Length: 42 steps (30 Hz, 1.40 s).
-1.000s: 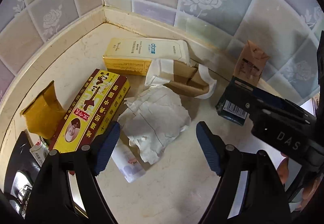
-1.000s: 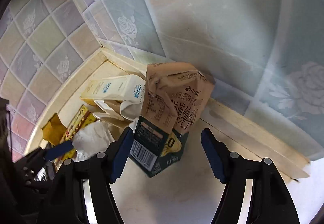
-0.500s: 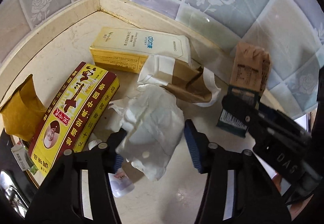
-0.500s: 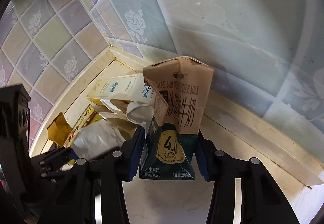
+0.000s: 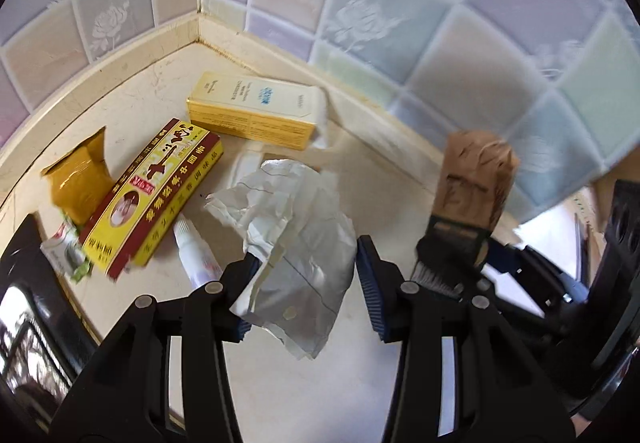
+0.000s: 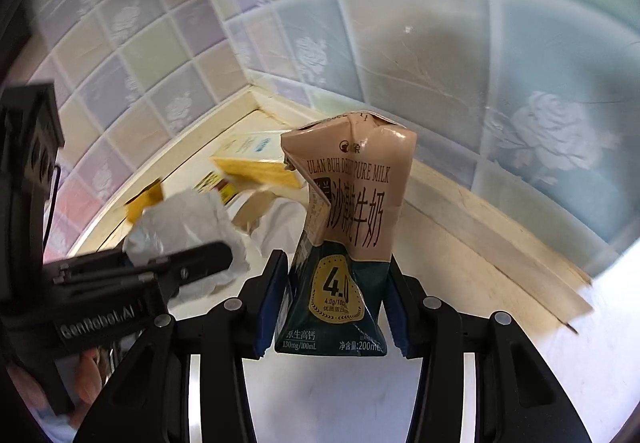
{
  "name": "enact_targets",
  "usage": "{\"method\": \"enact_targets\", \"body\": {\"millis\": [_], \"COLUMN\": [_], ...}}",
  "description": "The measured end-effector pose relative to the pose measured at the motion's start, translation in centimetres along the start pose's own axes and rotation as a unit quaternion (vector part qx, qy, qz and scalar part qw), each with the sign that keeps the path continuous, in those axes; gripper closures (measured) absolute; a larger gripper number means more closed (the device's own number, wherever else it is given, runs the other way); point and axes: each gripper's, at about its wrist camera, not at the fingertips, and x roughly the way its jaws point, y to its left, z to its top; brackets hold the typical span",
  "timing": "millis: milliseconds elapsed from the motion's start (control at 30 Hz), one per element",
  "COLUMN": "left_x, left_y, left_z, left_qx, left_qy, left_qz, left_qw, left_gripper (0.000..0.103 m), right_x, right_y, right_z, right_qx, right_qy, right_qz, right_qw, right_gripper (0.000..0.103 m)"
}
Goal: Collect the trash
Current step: 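Carry the milk carton and tissue paper down toward the floor bin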
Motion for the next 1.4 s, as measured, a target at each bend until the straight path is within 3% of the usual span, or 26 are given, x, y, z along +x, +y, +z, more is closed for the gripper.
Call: {"method": "enact_targets", "body": {"millis": [300,667,1100,1233,1400], "left_x": [-9.0,-18.2,-23.8,-24.1,-23.1], "left_y": [-4.1,-9.7,-19.8,-22.0,-23.5], "left_z": [-4.7,-16.0,-28.9,-33.4,-38.9], "left_qx": [-0.007,-0.04,-0.054,-0.073,-0.103], "left_qy": [-0.039,-0.078,-0.138,-0.139,-0.111], "left_qz": [-0.012,-0.019,0.027,0.035,0.048], "left_qw": [0.9992,0.9959,0.9885,0.987,0.9873], "left_gripper": [0.062,0.062,0.061,0.061,0.061], "right_x": [-9.1,-21.6,-33.2,-35.2,-35.9], "right_y": [1.1,-0.3,-7.2,-8.7,-9.8], "right_z": [-4.3,-9.1,-20.1,-24.1,-29.5], "right_qx": [-0.057,-0.096,-0.127,-0.149,-0.174], "right_qy": [-0.013,-0.029,-0.026,-0.019,0.014], "right_qz": [0.024,0.07,0.117,0.13,0.147], "right_qw": [0.998,0.992,0.985,0.98,0.974], "right_gripper": [0.058,0.058,0.058,0.058,0.058]}}
